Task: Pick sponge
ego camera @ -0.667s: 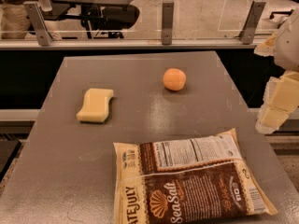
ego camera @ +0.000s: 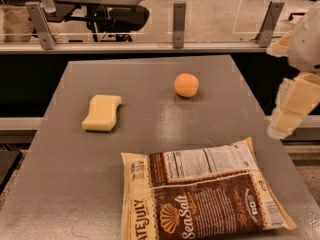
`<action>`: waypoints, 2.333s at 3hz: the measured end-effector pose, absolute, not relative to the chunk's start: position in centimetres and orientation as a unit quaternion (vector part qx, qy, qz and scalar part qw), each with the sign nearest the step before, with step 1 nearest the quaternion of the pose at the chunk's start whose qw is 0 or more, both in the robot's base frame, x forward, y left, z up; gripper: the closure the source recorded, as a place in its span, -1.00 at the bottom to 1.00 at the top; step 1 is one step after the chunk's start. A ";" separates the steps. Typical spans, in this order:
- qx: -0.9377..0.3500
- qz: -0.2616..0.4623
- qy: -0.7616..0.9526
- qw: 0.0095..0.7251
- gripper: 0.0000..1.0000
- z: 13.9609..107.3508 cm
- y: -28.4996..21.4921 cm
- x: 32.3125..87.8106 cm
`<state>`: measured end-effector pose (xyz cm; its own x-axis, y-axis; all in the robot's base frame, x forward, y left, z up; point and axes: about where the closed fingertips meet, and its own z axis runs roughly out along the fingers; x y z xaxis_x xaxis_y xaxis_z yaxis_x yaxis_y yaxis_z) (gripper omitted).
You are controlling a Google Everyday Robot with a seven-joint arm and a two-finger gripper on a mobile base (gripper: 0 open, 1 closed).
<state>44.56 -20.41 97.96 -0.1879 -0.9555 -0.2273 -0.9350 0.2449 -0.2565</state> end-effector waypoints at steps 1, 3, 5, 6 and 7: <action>-0.653 -0.014 0.730 0.202 -1.00 98.4 -15.1 47.4; -0.734 0.010 0.644 0.216 -1.00 97.4 -5.1 51.5; -0.824 0.024 0.535 0.183 -1.00 93.2 4.8 52.1; -0.851 0.027 0.499 0.163 -1.00 91.4 8.1 52.1; -0.876 0.021 0.465 0.125 -1.00 88.5 10.8 53.0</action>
Offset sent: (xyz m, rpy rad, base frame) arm 0.0835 0.1656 -0.0017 0.0997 -0.0697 0.3650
